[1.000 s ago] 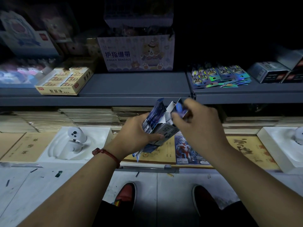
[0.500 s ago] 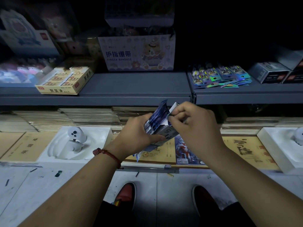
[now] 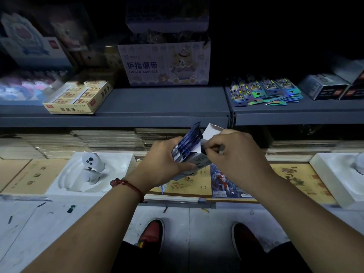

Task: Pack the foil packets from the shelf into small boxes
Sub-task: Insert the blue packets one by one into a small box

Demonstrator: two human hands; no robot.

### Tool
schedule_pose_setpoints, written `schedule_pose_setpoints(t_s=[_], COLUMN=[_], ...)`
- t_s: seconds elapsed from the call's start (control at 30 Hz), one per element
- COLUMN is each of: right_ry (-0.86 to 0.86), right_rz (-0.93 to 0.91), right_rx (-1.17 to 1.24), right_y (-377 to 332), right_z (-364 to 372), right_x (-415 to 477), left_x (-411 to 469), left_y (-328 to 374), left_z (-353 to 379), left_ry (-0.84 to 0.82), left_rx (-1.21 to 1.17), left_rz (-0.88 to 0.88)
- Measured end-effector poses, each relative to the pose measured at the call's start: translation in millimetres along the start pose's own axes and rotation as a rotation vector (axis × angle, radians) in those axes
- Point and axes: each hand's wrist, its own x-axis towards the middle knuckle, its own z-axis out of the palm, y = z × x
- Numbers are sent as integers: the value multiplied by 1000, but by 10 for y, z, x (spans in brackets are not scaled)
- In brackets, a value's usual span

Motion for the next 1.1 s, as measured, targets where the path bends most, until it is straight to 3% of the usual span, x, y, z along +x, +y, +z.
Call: schedule_pose_setpoints(t_s=[0.07,0.27,0.73,1.1], right_ry=[-2,227,85,255], right_rz=[-16,-131,-244,-325], right_rx=[-20,147,113,191], right_y=[3,-140,-47,-5], right_z=[-4,-115,-144,-169], right_x=[-1,-31,23,45], left_x=[7,12,13,30], left_y=[-2,-2,-94,-77], left_z=[0,6,39,39], left_ry=[-6,-10,-66,-58], left_rx=[-5,4,15,-25], left_rz=[-4,27,70,54])
